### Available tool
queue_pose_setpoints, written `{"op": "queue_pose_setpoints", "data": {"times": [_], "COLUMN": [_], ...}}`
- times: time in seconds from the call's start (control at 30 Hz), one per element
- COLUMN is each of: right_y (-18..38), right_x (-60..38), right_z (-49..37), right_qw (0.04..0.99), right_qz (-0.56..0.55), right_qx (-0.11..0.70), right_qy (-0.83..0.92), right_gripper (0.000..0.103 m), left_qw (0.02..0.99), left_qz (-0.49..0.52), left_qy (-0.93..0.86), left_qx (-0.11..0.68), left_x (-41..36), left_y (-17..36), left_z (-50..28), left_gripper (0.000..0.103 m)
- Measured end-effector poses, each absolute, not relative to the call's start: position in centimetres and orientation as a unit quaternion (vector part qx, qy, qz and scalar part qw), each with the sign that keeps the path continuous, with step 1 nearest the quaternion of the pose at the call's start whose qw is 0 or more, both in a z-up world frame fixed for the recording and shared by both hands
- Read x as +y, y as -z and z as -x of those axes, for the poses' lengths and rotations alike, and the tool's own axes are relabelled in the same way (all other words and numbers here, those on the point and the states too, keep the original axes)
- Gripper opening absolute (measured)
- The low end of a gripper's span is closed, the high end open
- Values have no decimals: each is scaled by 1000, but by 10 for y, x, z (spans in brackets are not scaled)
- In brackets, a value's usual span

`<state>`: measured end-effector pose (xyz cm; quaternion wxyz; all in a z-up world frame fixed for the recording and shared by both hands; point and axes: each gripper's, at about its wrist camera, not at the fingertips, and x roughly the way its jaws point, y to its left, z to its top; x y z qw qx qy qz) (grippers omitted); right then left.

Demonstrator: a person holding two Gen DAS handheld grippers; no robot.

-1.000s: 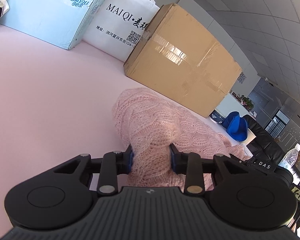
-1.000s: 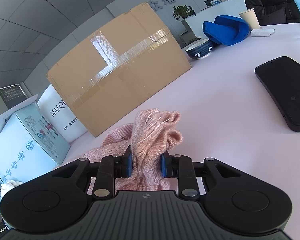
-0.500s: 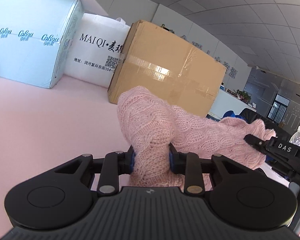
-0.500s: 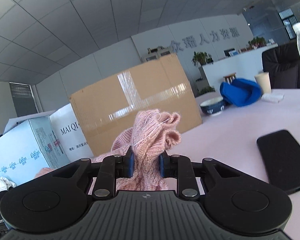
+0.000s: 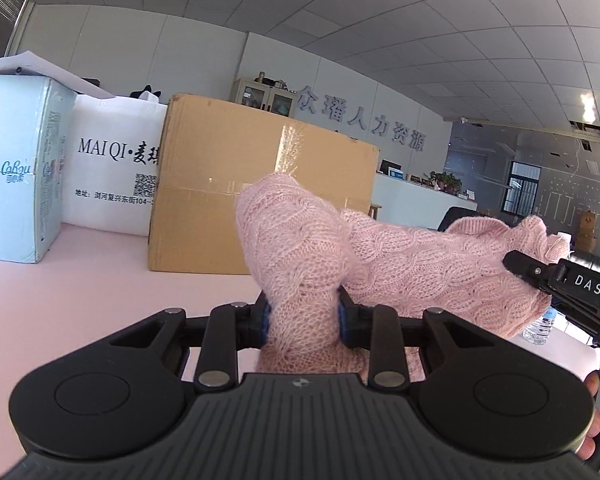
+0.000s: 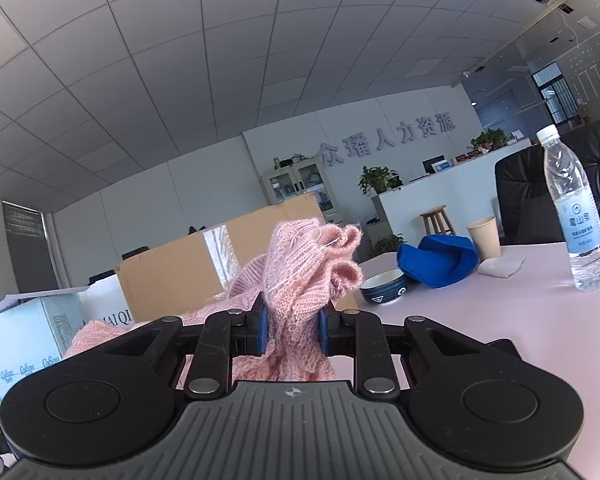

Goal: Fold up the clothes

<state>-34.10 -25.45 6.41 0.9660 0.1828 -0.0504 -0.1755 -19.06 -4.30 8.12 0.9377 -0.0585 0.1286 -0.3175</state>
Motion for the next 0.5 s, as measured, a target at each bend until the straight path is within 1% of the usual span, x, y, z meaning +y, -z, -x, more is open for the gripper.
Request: {"op": "queue_pose_setpoints", "data": {"times": [0.23, 0.5], "right_y": [-59, -46], "right_x": [-284, -323], "right_z": [367, 408], "right_qw": [953, 928], "right_qz": [-181, -198], "right_qx": [-52, -51], "right_qy": [237, 311], "right_gripper": [21, 21], "left_qw": [924, 898], "left_qz": [31, -10], "left_qy": [362, 424], "left_qx": [123, 121], "left_x": [-96, -162], "left_y": [-93, -88], "left_z": [191, 202], "left_gripper": [27, 27]}}
